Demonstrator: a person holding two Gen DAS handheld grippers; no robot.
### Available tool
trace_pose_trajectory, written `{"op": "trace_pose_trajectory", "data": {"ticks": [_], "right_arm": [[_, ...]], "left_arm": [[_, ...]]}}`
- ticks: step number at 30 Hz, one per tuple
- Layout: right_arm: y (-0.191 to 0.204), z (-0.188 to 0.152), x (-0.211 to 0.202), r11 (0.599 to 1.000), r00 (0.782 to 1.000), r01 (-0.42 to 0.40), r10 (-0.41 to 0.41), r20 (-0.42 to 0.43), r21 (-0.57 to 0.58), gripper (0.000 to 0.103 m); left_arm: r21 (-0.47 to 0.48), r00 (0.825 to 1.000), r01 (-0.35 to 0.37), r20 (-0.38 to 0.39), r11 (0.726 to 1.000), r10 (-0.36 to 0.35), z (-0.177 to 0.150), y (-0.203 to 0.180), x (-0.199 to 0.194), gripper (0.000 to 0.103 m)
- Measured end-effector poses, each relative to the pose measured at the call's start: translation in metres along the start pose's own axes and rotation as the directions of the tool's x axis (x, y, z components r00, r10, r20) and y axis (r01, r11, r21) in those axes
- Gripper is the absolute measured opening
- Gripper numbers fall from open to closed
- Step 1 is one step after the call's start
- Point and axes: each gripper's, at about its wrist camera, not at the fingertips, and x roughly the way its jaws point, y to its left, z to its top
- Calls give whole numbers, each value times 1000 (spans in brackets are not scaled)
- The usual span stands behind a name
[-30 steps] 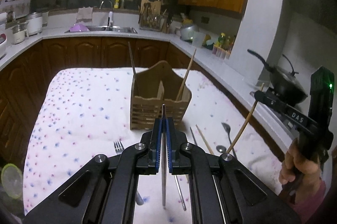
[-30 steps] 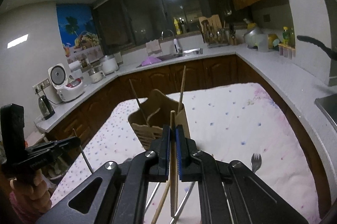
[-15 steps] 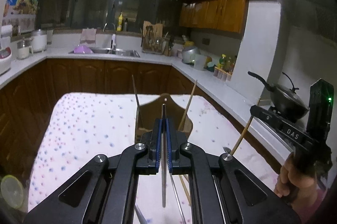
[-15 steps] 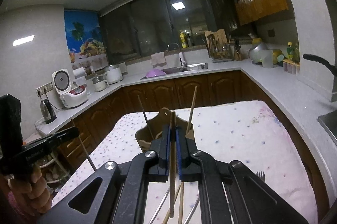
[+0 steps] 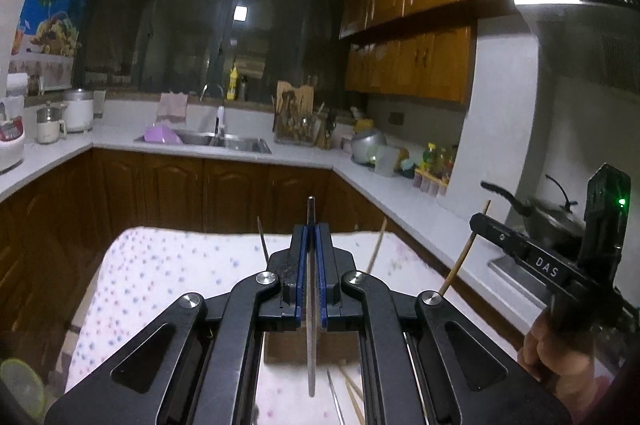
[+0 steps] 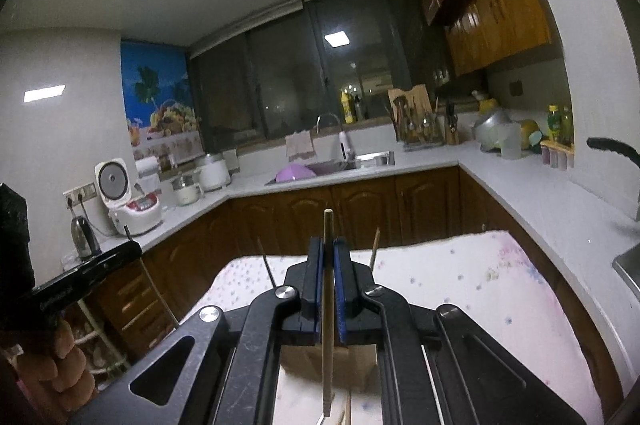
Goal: Organize utensils
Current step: 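Lift both held chopsticks and carry them above the wooden holder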
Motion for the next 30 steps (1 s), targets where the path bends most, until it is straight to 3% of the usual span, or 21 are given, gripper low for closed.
{"op": "trace_pose_trajectory", "data": {"ticks": [14, 30], "right_arm": [[-1, 31, 49, 999, 996, 31, -30, 80, -10, 5], [-30, -13, 99, 996, 998, 59, -59, -5, 61, 5]], "left_arm": [[-5, 994, -35, 102, 999, 36, 34, 13, 50, 4], [-41, 994, -105, 2, 994, 106, -10, 32, 118, 4]]}}
